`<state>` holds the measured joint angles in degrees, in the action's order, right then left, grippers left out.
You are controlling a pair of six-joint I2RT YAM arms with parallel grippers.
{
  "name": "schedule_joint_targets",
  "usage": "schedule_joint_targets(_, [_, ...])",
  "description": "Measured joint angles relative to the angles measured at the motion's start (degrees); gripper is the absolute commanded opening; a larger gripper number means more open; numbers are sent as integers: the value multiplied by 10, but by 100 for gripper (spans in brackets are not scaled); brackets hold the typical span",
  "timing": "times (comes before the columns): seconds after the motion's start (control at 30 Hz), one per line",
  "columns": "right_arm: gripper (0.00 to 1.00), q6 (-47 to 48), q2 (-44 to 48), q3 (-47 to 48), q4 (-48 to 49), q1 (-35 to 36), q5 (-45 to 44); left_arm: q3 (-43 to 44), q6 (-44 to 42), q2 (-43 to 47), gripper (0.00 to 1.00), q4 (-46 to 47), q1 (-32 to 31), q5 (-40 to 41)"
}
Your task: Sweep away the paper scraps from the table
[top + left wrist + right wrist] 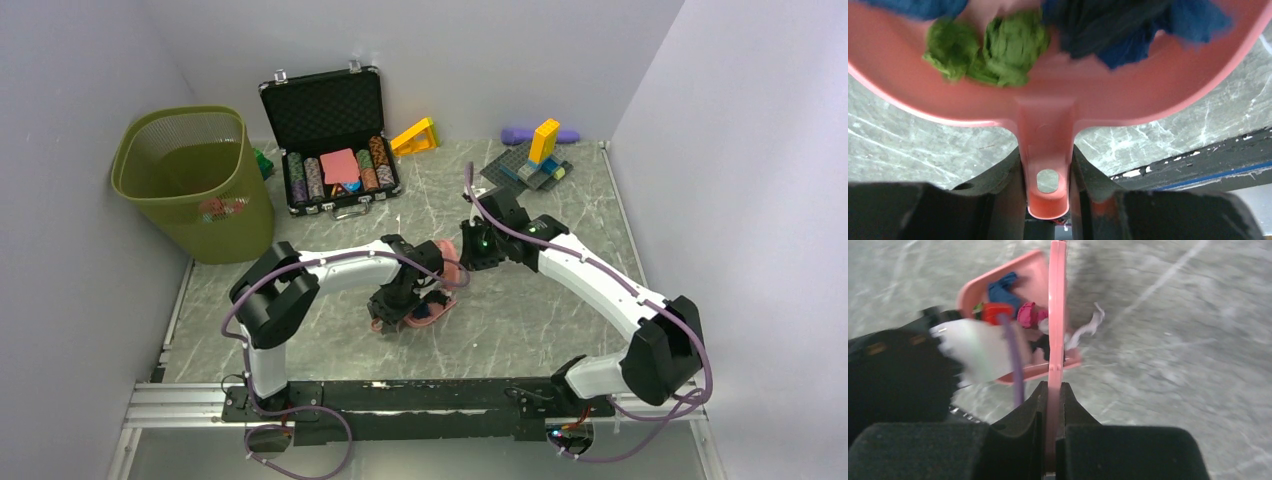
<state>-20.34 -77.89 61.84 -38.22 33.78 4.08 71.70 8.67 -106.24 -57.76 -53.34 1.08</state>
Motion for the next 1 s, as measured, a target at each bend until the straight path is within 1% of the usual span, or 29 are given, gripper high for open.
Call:
schedule_joint_targets(0.07, [0, 7, 8, 0, 14, 3, 52, 0, 0, -3, 0, 1, 0, -2])
schedule_joint_targets(0.13, [0, 15, 22, -2, 16, 4, 82, 0, 0, -5, 0, 1, 0, -2])
schedule_joint_targets(0.33, [0, 28, 67, -2, -12, 0, 71, 0, 6, -4, 0, 8, 0, -2])
schedule_joint_targets(0.47, [0, 24, 94, 2, -35, 3, 35, -6, 16, 3, 0, 38, 0, -3])
schedule_joint_targets(0.6, [0, 15, 135, 3, -43, 3, -7, -21, 26, 31, 0, 60, 0, -4])
schedule_joint_targets(0.77, [0, -9, 213, 12, -51, 3, -96, -24, 37, 62, 0, 76, 0, 3])
schedule_joint_targets(1.0, [0, -48, 308, 14, -51, 2, -228, -25, 56, 107, 0, 71, 0, 28])
